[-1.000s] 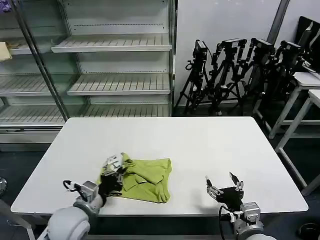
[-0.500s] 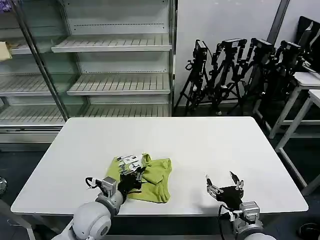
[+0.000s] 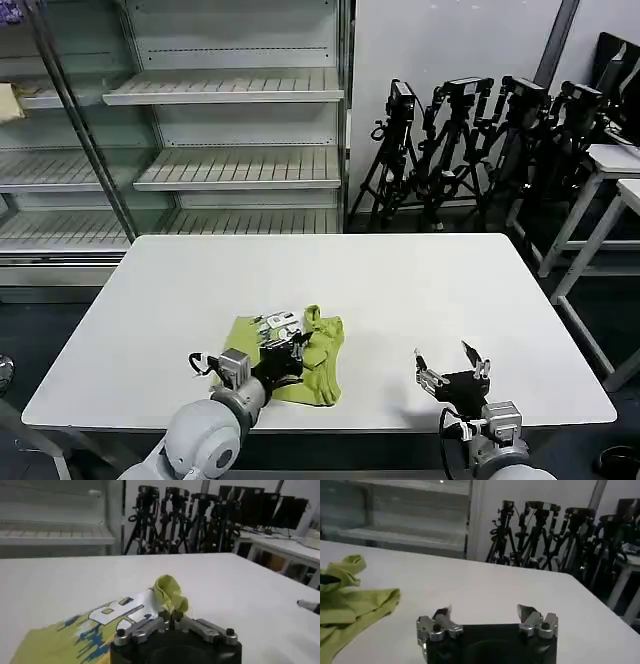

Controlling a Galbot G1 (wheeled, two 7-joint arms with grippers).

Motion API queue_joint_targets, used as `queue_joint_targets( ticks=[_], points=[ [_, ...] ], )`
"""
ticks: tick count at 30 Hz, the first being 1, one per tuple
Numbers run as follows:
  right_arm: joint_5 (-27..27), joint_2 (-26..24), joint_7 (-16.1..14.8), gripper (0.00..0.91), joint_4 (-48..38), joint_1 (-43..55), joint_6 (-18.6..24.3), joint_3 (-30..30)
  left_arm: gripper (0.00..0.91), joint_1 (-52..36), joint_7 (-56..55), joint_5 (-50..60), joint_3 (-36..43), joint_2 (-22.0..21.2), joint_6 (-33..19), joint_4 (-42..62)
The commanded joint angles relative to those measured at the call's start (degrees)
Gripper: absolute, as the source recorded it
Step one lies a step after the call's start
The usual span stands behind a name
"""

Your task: Fold and organize the clothes.

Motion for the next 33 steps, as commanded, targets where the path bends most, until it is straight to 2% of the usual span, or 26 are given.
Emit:
queue_joint_targets(
  ticks=[1,7,8,9,19,23,28,33],
  points=[
    [0.0,0.1,-0.1,0.907,0.0,0.0,0.1,0.0,0.01,-0.2,-2.1,-1.6,1.8,-0.7,0.1,0.3],
    [0.0,0.1,-0.1,0.907,-0.1,0.1,0.1,-0.2,0.03,-0.9,-2.8,-1.6,1.6,-1.2,0.1,1.3],
    [0.0,0.1,-0.1,0.907,-0.1,0.1,0.1,-0.2,0.796,-1.0,-3.0,-1.6,1.6,-1.4,0.1,1.4],
    [0.0,0.0,-0.2,0.907,-0.1,0.1,0.1,-0.1,0.907,-1.2,-3.1,-1.9,1.7,-1.7,0.1,1.5],
    [0.8,-1.1,-0.5,0.907,0.7,0.1,0.1,3.0,0.907,-3.7,-2.5,-3.9,1.7,-5.7,-1.9,1.1],
    [0.8,-1.1,-0.6,0.907,0.6,0.0,0.1,3.0,0.907,-4.1,-2.0,-3.5,-0.2,-5.7,-2.3,0.7],
    [0.9,-1.2,-0.9,0.907,0.6,0.3,0.4,2.7,0.907,-2.3,2.9,4.4,-7.1,-2.0,-5.6,1.0],
    [1.0,-1.5,-1.0,0.907,0.9,1.3,1.0,2.6,0.907,3.8,4.5,11.0,-17.7,3.4,-6.9,2.9]
  ],
)
